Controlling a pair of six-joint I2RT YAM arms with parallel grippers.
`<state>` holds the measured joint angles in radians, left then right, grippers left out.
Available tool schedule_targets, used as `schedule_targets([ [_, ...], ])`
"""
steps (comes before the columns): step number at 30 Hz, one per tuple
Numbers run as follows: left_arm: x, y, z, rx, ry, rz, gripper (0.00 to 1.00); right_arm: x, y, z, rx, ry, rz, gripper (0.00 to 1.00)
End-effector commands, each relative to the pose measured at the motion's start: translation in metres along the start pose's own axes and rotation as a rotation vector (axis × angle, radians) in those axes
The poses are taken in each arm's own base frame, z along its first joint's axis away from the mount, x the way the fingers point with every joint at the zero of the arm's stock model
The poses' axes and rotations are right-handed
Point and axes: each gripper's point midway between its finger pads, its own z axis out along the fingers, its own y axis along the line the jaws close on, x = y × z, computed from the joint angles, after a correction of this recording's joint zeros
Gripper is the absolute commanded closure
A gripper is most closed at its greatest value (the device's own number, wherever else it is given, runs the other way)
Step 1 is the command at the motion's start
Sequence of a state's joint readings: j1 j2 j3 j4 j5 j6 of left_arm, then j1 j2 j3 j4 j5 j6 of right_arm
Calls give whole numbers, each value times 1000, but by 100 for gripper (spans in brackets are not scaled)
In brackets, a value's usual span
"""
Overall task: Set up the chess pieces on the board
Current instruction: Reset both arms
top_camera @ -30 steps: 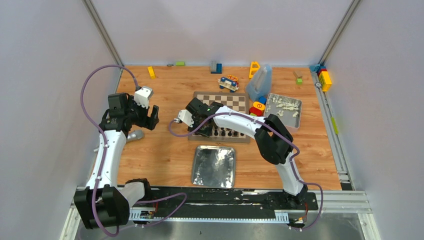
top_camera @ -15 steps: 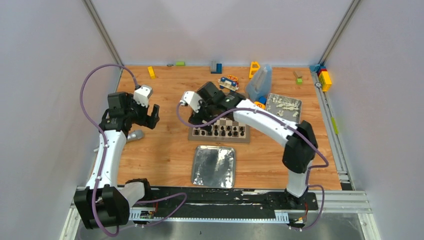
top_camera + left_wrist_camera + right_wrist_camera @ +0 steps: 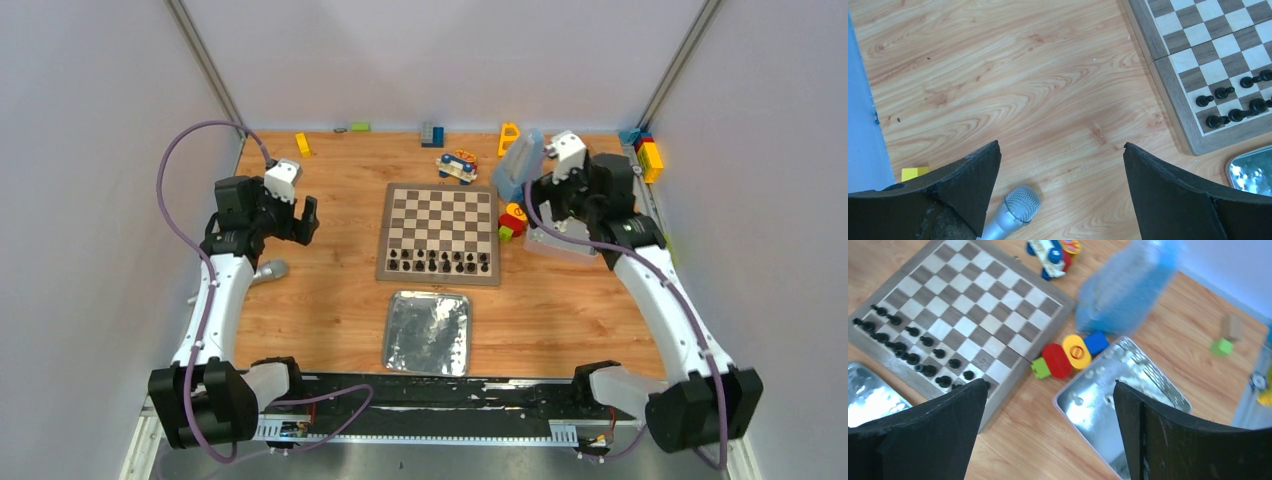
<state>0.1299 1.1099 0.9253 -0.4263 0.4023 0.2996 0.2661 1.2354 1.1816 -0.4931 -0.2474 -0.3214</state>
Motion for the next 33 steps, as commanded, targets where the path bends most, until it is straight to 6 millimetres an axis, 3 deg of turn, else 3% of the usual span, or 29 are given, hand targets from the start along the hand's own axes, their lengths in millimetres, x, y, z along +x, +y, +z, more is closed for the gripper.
schedule_targets([
  [1,-33,10,-5,-41,-113,-3,0,-20,-28,-43,119,-226,114,0],
  [6,-53,15,-24,-108,-188,2,0,26,-46,-62,298,-181,236,0],
  [11,-71,17,-51,-186,-306,7,0,56,-35,-74,314,-172,222,0],
  [14,-71,9,-65,-193,-367,23,0,55,-36,-83,321,-196,227,0],
  [22,-72,-3,-73,-166,-424,36,0,55,-32,-88,296,-219,215,0],
  [33,-65,-8,-70,-143,-411,41,0,54,-29,-89,281,-227,198,0],
])
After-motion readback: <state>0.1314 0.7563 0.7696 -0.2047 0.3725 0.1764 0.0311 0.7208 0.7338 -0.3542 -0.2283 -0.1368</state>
